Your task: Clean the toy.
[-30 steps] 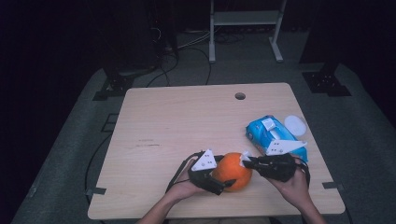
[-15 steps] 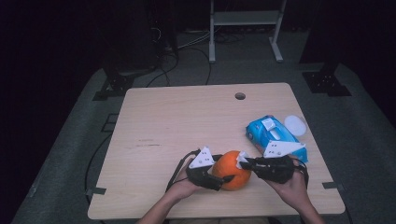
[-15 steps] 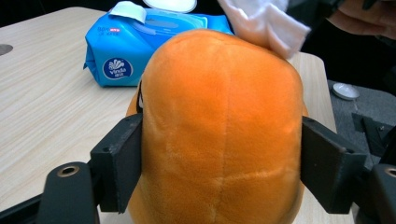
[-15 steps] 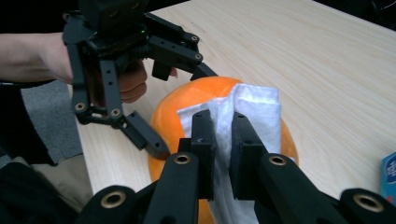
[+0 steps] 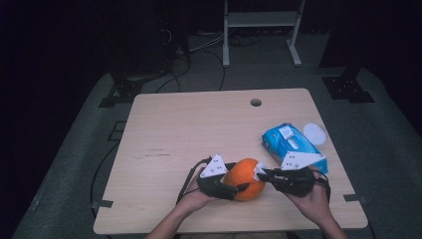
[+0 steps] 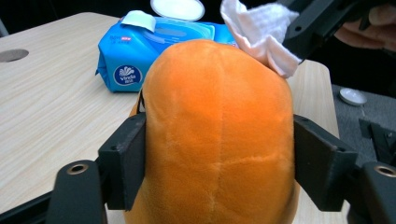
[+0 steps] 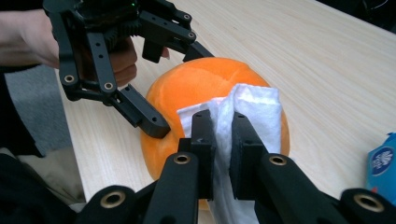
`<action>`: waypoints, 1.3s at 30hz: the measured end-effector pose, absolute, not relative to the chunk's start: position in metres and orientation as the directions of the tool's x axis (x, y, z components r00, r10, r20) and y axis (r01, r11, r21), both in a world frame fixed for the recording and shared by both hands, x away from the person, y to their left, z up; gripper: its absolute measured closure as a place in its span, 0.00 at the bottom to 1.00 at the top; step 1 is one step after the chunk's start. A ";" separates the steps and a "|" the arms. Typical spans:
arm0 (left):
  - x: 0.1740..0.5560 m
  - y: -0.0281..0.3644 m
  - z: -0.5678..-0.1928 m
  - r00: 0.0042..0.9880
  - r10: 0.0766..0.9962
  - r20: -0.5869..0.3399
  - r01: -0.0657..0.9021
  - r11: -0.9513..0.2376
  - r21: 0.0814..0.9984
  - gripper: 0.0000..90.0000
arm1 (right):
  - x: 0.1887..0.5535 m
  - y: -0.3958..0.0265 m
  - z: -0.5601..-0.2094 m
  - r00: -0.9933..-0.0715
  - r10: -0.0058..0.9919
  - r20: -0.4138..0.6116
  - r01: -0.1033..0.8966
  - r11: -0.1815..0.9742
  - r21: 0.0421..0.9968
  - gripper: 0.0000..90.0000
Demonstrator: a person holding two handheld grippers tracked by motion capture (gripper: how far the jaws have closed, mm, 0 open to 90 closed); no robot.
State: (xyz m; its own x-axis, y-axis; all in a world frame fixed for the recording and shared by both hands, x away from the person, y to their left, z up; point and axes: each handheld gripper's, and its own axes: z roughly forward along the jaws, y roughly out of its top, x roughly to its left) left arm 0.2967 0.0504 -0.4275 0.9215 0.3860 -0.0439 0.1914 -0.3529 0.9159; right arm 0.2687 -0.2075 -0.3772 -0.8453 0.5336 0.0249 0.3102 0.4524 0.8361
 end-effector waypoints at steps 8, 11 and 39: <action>0.298 0.050 -0.432 0.917 0.395 -0.046 0.196 -0.349 0.916 0.25 | 0.269 -0.205 -0.378 -0.843 0.538 0.010 0.306 0.464 0.831 0.90; 0.301 0.052 -0.432 0.904 0.421 -0.077 0.231 -0.328 0.916 0.26 | 0.266 -0.200 -0.377 -0.854 0.520 0.022 0.301 0.459 0.836 0.90; 0.290 0.044 -0.439 0.955 0.298 -0.013 0.122 -0.350 0.929 0.23 | 0.267 -0.200 -0.371 -0.850 0.526 -0.017 0.278 0.476 0.834 0.90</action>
